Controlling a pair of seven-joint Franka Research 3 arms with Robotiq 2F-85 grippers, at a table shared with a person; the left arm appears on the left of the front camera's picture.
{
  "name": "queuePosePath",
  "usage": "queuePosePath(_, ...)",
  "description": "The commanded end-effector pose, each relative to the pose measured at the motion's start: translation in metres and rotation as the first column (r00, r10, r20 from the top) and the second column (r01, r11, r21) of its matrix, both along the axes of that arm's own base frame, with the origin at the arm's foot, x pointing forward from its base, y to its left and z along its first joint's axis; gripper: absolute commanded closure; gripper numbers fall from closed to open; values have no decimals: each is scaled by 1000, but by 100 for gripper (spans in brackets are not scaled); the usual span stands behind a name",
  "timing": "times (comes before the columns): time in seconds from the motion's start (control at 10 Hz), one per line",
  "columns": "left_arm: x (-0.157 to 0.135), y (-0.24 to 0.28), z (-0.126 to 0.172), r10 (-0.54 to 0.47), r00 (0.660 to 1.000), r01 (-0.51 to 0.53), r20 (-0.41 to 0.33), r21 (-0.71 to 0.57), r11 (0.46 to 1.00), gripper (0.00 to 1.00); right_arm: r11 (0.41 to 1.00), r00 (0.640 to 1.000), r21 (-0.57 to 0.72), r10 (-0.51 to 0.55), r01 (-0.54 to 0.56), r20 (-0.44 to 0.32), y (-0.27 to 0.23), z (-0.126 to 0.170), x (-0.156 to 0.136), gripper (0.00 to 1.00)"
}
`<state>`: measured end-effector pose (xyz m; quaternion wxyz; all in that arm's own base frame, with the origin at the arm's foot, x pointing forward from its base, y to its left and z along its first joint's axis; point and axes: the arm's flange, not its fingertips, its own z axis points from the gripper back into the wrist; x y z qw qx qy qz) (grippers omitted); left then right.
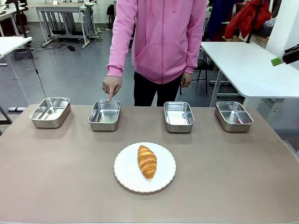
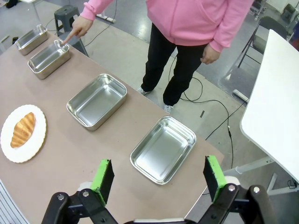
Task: Place the bread in the container.
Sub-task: Place the Butter Roll into the Airtight Container indicated by the human.
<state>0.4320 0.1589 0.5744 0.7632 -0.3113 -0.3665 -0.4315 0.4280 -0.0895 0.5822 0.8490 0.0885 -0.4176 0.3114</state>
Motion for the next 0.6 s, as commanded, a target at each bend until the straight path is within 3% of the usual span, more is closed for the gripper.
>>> queuePosePath(0.0, 0, 1, 1, -2, 1000, 2, 11, 3, 1000, 0, 1000, 1000, 13, 1, -1, 10, 0, -1, 1, 0)
queuePosePath(0.5, 0, 1, 1, -2, 1000, 2, 11, 3, 1000, 0, 1000, 1000, 13, 1, -1, 10, 0, -1, 1, 0)
